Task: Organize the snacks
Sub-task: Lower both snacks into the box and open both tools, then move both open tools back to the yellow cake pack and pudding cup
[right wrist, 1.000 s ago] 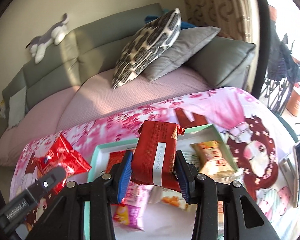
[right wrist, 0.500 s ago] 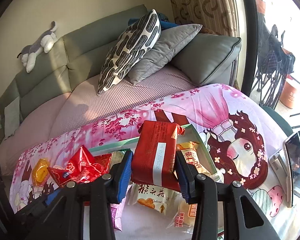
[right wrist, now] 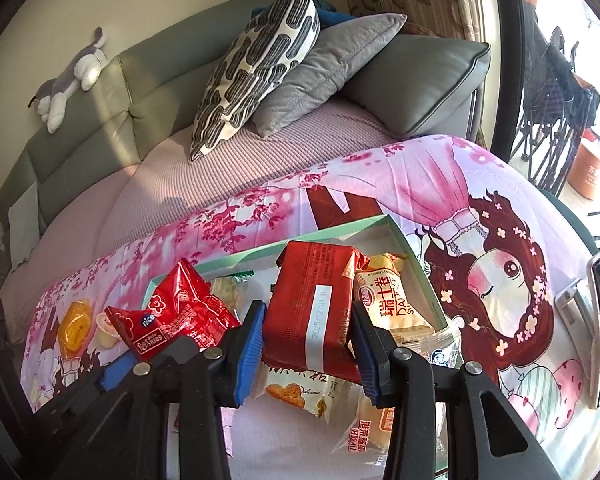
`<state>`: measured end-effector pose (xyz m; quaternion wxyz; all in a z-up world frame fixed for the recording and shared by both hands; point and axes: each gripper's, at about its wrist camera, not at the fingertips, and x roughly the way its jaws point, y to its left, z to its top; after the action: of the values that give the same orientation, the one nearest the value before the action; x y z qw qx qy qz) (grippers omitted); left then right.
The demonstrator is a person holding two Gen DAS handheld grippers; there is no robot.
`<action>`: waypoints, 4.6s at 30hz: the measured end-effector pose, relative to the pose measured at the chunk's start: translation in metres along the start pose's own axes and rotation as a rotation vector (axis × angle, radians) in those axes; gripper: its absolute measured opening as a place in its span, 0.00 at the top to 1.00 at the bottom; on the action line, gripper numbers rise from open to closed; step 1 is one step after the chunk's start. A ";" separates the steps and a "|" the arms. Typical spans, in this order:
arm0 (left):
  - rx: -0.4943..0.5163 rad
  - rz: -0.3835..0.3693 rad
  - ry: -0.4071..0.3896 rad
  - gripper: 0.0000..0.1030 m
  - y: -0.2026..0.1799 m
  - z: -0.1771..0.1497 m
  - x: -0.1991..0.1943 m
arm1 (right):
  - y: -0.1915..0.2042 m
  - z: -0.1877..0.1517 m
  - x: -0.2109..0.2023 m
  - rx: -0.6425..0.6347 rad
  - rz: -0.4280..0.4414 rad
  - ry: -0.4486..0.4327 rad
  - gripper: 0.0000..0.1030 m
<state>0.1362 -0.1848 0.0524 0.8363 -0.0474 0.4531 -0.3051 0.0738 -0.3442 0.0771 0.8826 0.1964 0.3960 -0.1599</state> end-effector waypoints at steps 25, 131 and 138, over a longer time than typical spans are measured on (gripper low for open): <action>-0.010 0.039 0.058 0.46 0.008 -0.007 0.009 | -0.001 -0.007 0.020 0.007 0.006 0.074 0.56; -0.383 0.550 -0.185 0.00 0.219 0.009 -0.119 | 0.157 -0.029 0.028 -0.285 0.240 0.077 0.00; -0.305 0.576 -0.083 0.00 0.250 0.020 -0.115 | 0.215 -0.040 0.052 -0.392 0.283 0.122 0.00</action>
<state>0.2217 0.0772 0.0590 0.8892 -0.0546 0.4538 0.0178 0.1756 -0.1444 0.0607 0.8919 0.0840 0.4406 0.0574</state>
